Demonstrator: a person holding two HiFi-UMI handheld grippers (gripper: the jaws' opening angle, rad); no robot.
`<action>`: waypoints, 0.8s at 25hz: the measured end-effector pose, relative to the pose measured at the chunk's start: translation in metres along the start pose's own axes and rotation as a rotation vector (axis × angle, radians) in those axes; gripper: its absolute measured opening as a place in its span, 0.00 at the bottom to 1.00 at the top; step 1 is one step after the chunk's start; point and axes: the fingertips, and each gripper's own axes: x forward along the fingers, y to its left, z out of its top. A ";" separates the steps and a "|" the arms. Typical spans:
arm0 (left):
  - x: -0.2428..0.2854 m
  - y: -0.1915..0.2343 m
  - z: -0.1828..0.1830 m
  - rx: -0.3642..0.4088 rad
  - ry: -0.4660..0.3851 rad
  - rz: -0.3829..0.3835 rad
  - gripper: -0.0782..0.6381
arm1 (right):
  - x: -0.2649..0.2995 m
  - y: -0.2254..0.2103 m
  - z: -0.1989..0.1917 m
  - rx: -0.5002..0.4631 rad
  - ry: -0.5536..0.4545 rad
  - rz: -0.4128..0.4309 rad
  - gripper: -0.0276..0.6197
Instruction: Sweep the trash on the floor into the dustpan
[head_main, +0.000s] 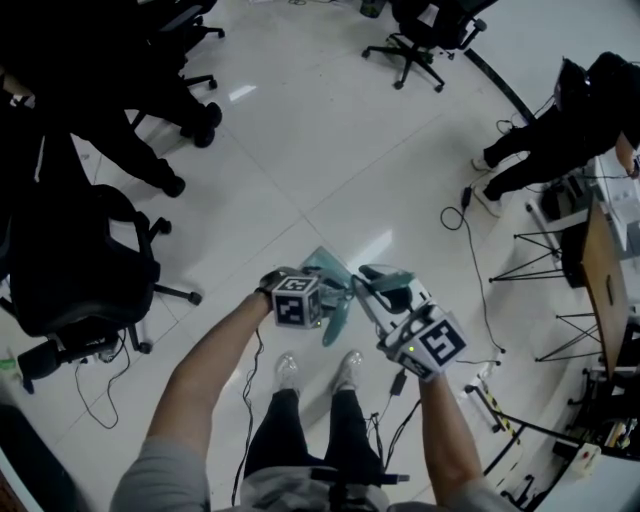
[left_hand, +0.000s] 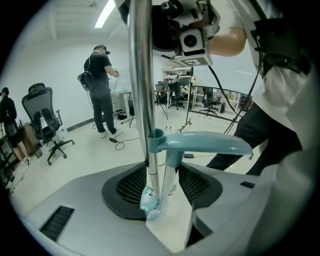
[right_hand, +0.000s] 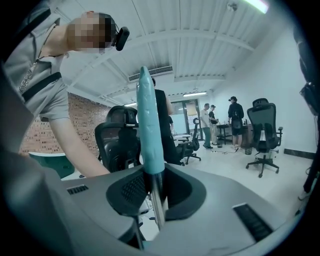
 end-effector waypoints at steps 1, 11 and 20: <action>0.000 -0.001 0.001 -0.010 -0.004 -0.008 0.41 | -0.001 -0.001 0.000 0.008 -0.001 -0.002 0.14; -0.001 0.005 0.006 -0.201 -0.061 -0.019 0.35 | -0.005 0.006 -0.005 0.028 -0.008 0.010 0.14; -0.008 0.001 -0.009 -0.298 -0.056 0.018 0.35 | 0.003 0.000 -0.009 -0.007 0.030 -0.036 0.15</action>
